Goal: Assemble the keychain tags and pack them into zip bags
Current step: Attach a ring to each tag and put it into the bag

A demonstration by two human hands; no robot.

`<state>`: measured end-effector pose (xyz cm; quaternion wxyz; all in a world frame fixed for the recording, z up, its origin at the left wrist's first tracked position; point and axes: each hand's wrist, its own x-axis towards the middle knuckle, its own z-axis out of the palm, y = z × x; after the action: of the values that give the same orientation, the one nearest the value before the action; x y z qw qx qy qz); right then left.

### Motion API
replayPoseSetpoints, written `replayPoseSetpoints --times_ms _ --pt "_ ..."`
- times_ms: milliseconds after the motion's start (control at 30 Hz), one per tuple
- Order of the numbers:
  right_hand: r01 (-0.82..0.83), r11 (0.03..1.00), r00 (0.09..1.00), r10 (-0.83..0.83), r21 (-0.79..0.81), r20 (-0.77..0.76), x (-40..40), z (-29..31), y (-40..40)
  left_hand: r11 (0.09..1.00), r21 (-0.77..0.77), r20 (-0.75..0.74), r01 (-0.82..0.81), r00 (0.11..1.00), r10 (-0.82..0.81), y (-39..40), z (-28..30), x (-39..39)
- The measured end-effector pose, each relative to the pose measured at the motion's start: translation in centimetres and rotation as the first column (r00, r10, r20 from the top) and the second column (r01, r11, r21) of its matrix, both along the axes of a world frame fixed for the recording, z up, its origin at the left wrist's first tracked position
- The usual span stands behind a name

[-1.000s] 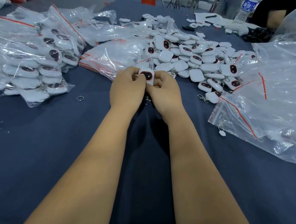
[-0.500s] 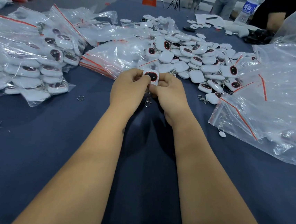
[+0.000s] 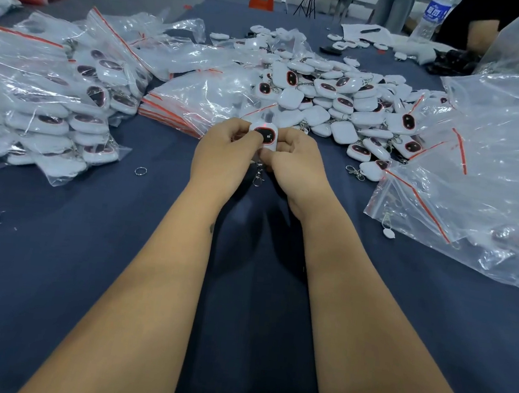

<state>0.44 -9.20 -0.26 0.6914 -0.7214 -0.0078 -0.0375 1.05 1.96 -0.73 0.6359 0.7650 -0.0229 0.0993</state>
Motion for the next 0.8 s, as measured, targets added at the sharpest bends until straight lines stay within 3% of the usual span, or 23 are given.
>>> replayPoseSetpoints --times_ms 433,800 --pt "0.078 0.994 0.997 -0.079 0.08 0.019 -0.04 0.1 0.09 1.0 0.027 0.016 0.014 1.0 -0.014 0.07 0.01 -0.12" --pt "0.08 0.996 0.997 -0.079 -0.029 0.018 -0.14 0.04 0.21 1.0 0.027 0.005 0.007 1.0 -0.007 0.02 0.06 -0.2"
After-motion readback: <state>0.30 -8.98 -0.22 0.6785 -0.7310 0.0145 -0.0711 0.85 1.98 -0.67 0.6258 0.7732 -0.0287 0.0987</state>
